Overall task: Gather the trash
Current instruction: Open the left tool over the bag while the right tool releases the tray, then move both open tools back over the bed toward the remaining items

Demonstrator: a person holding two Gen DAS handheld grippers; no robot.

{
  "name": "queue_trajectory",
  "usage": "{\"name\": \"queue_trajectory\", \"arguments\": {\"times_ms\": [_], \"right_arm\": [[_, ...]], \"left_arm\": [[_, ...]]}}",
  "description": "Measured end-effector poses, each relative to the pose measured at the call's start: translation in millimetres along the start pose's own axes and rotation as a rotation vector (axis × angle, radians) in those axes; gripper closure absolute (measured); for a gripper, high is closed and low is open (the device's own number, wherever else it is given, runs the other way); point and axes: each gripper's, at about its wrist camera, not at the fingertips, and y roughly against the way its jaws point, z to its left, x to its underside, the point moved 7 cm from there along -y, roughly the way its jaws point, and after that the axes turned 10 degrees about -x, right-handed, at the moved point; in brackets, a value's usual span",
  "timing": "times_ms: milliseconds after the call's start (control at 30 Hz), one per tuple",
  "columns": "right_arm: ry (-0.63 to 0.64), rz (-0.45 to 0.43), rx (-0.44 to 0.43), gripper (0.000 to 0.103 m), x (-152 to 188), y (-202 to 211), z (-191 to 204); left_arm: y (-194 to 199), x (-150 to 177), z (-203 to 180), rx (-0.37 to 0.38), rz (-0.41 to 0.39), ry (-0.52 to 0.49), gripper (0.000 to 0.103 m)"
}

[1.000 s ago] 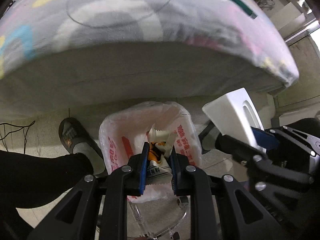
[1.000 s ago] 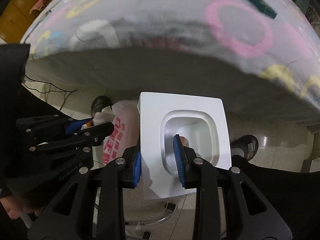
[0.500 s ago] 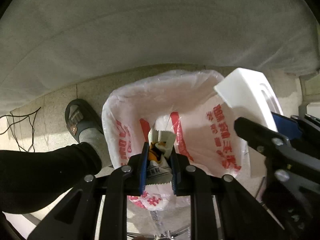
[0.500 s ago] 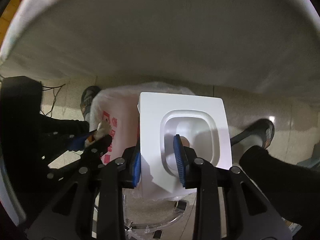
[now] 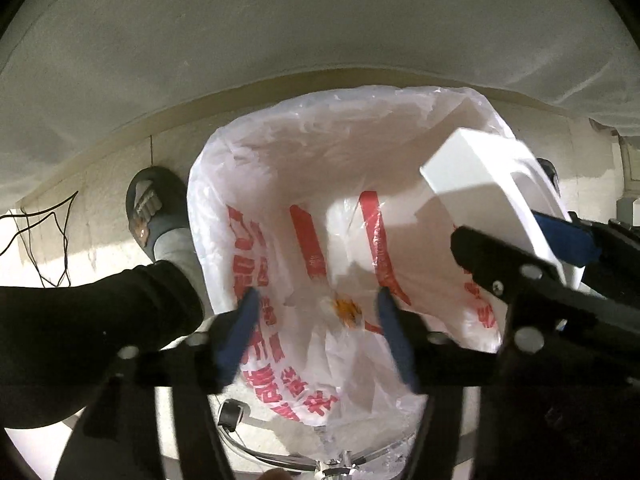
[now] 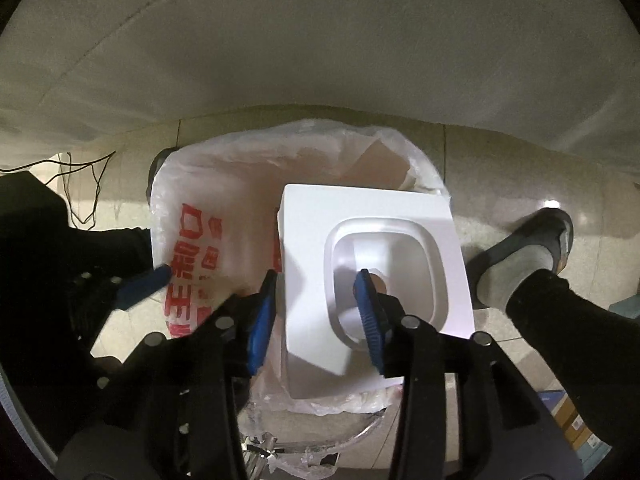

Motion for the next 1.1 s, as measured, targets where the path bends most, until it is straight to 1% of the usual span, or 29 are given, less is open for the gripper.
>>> {"name": "queue_trajectory", "arguments": {"times_ms": [33,100,167,433,500,533,567,667,767,800,867,900,1033,1100], "right_arm": [[-0.003,-0.003,0.003,0.048,0.3,0.0,-0.5],[-0.013,-0.018,0.008,0.036,-0.6,2.7,-1.9],[-0.026,-0.023,-0.01,0.031,-0.3,5.6,0.3],[-0.053,-0.054,0.01,0.029,1.0,17.5,-6.1],[-0.066,-0.07,0.011,0.029,1.6,25.2,-8.5],[-0.071,-0.08,0.019,0.028,2.1,31.2,-10.1],[-0.075,-0.088,0.026,0.028,2.9,34.1,-11.6],[-0.079,-0.127,0.042,0.025,4.6,56.4,-14.2],[-0.072,-0.171,0.046,0.024,9.9,83.7,-13.0],[-0.07,-0.204,0.034,0.024,11.6,99.5,-11.5],[-0.063,-0.24,0.043,0.023,13.8,117.5,-11.0],[-0.05,-0.269,0.047,0.023,15.7,132.2,-9.3],[-0.019,-0.332,0.039,0.023,19.7,169.6,-2.2],[-0.001,-0.371,0.038,0.022,19.8,192.5,0.0]], "left_arm": [[1.9,0.2,0.3,0.001,0.002,0.005,0.039],[4.1,-0.8,1.7,0.003,-0.003,0.012,0.032],[7.7,-1.9,1.5,0.006,-0.013,0.016,0.024],[20.2,-2.6,8.1,0.004,-0.044,0.034,0.022],[26.3,-2.6,11.7,0.002,-0.052,0.044,0.02],[28.9,-3.9,11.8,-0.003,-0.057,0.045,0.017],[32.6,-4.8,12.9,-0.012,-0.067,0.046,0.017],[54.1,-8.4,19.0,-0.024,-0.127,0.053,0.017],[75.0,-11.5,24.9,-0.025,-0.182,0.075,0.016],[86.9,-13.7,28.0,-0.02,-0.214,0.086,0.016],[102.1,-18.5,32.1,-0.013,-0.258,0.103,0.015],[112.9,-21.2,36.0,-0.012,-0.294,0.113,0.015],[149.5,-28.8,49.7,-0.019,-0.398,0.133,0.015],[167.2,-30.5,55.9,0.0,-0.428,0.141,0.015]]}}
